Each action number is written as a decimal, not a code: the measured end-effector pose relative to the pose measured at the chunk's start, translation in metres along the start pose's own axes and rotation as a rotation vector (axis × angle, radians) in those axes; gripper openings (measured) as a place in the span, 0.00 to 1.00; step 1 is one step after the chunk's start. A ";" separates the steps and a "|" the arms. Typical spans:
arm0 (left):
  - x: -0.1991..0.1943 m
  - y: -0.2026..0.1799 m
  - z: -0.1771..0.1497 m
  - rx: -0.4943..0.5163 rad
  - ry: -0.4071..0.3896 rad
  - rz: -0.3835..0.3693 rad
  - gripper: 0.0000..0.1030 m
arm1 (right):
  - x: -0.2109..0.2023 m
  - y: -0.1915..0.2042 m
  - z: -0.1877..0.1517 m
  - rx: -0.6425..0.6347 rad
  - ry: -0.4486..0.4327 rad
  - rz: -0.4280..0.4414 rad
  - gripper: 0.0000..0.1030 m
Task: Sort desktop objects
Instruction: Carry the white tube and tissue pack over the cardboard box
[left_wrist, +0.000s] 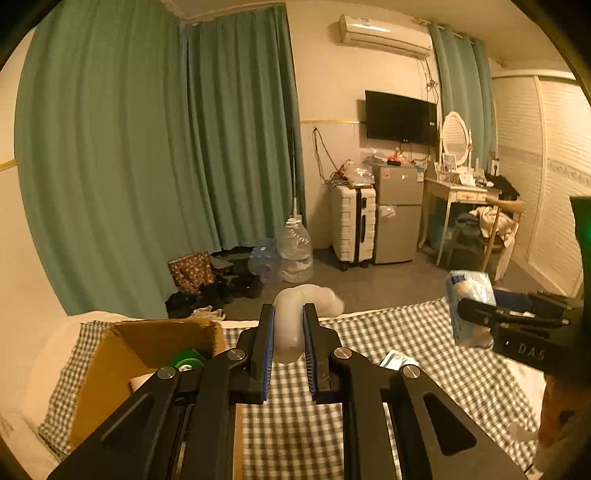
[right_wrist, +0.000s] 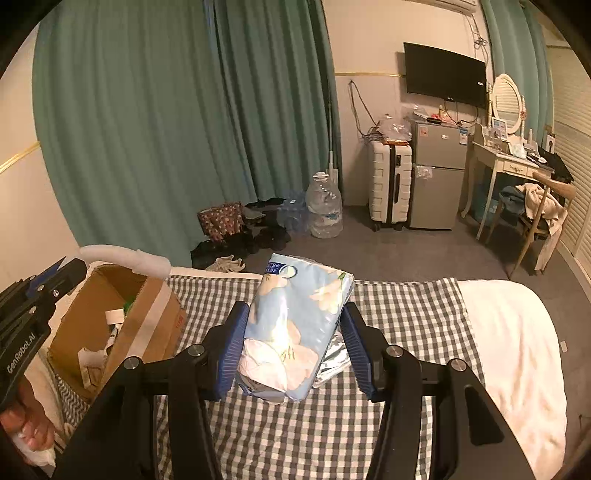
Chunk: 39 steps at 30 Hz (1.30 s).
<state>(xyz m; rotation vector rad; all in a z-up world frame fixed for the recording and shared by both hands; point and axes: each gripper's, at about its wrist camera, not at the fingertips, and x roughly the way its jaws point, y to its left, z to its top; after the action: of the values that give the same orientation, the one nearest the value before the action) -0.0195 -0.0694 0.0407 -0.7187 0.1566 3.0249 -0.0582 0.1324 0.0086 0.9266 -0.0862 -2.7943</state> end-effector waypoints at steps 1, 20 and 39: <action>-0.002 0.003 0.000 0.000 -0.002 0.008 0.14 | 0.001 0.003 0.001 -0.003 -0.001 0.003 0.50; -0.009 0.116 -0.019 -0.082 0.019 0.196 0.14 | 0.017 0.107 0.004 -0.105 -0.019 0.145 0.50; 0.035 0.195 -0.058 -0.150 0.142 0.250 0.14 | 0.075 0.219 -0.010 -0.226 0.025 0.291 0.50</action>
<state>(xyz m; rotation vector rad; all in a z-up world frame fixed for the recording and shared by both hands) -0.0345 -0.2694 -0.0092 -0.9985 0.0230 3.2470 -0.0747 -0.0975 -0.0178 0.8210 0.0904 -2.4626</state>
